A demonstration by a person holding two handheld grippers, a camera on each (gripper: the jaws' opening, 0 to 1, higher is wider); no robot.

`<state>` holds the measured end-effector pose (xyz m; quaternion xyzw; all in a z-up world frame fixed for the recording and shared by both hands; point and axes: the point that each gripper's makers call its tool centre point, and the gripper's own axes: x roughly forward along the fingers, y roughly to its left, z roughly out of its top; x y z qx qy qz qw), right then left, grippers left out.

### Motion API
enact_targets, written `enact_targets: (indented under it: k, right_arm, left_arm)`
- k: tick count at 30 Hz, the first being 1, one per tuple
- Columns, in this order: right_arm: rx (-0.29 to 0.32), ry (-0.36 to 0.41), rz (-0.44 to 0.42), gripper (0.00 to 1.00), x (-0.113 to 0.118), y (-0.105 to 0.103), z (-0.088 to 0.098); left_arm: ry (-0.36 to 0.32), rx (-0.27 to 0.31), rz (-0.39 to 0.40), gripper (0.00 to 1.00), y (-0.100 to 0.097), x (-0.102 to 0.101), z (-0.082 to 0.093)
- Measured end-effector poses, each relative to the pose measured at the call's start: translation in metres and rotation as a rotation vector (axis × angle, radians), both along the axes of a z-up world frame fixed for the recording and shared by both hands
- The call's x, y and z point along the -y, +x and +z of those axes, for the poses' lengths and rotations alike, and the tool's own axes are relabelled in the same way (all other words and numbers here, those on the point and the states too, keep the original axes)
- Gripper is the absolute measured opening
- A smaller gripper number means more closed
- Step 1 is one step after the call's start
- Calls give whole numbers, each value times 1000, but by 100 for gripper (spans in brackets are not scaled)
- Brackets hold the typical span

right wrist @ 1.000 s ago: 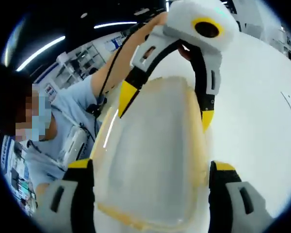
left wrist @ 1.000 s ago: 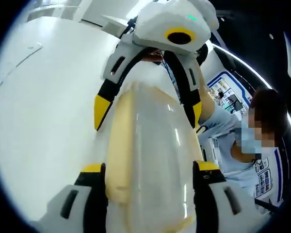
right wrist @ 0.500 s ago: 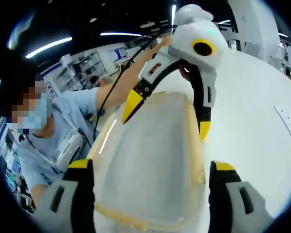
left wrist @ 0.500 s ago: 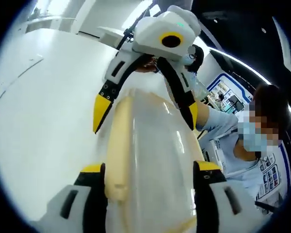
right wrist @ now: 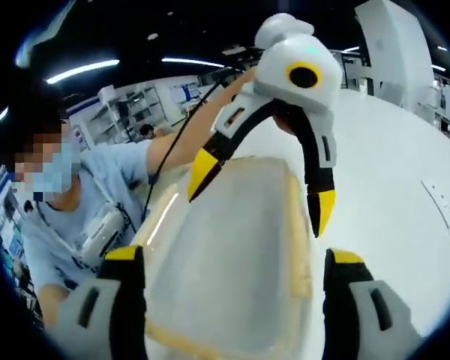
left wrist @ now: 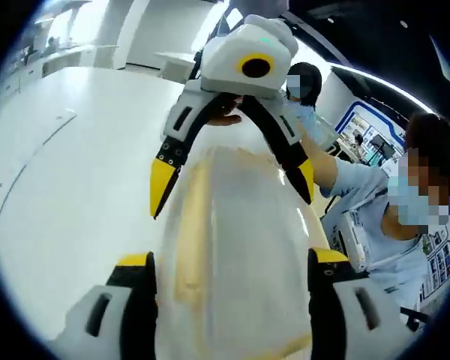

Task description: Snap each plastic latch of the storage box into its locked position after aligning the lid with the box until every specified latch is closed and the lid sits flush.

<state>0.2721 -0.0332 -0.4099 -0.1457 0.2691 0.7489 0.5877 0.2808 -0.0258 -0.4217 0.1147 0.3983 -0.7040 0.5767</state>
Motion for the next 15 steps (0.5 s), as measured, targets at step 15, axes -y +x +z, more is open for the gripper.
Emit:
enact_targets:
  k: [15]
  right_arm:
    - [115, 50, -68, 100, -4, 12, 12]
  left_arm:
    - [-119, 168, 90, 95, 18, 2, 13]
